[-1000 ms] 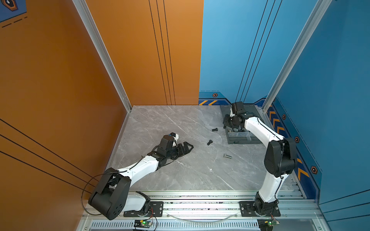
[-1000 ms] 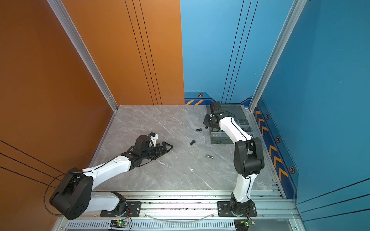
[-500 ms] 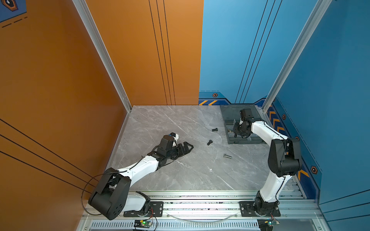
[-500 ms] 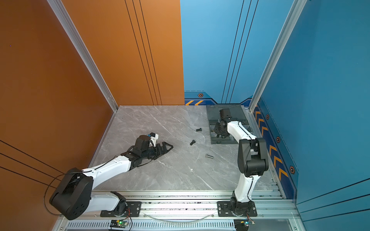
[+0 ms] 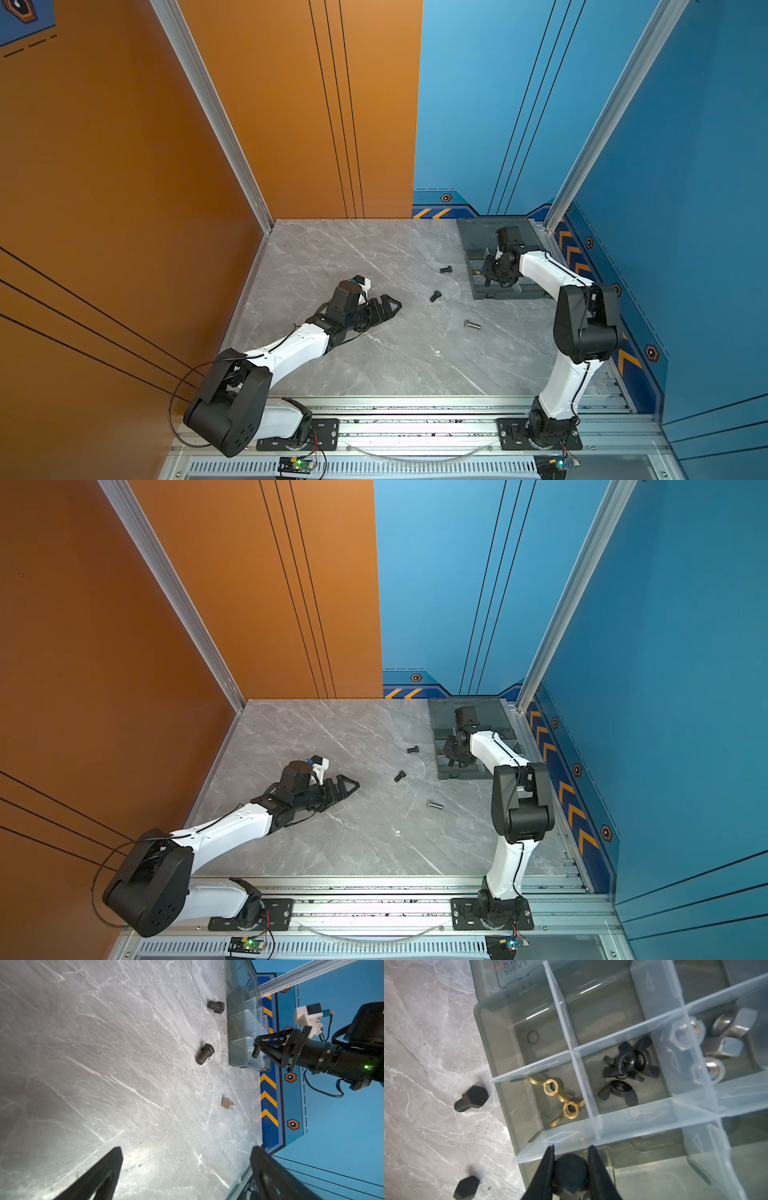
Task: Sort the screws and nuts into containers
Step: 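Lift the black bolt and carry it over the organizer box, then lower the black bolt into a compartment and open the right gripper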
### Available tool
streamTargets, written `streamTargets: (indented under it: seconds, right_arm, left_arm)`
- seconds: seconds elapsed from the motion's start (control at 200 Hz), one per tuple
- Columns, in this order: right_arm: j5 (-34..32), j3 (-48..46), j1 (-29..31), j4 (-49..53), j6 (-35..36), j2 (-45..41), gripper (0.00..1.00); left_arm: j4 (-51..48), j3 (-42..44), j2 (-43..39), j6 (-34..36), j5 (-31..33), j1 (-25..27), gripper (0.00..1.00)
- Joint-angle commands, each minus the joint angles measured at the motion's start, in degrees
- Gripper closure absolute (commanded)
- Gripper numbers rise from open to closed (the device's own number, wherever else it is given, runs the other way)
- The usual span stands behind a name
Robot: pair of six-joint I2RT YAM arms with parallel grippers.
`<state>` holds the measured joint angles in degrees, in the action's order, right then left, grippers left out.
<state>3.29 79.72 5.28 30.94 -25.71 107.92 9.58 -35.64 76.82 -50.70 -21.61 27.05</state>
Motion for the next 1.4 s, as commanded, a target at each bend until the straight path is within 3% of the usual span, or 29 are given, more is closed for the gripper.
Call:
streamTargets:
  seconds: [0.0, 0.896, 1.397]
  right_arm:
    - [0.6, 1.4, -0.2, -1.1, -1.4, 1.3, 1.00]
    - [3.5, -0.5, 0.4, -1.4, -2.6, -4.1, 0.97]
    - [1.4, -2.4, 0.5, -0.2, -5.7, -4.0, 0.97]
  left_arm:
    - [-0.5, -0.3, 0.4, -0.1, 0.5, 0.1, 0.02]
    - [-0.2, -0.1, 0.5, 0.0, 0.2, 0.1, 0.02]
    - [0.1, 0.3, 0.5, -0.2, 0.2, 0.1, 0.02]
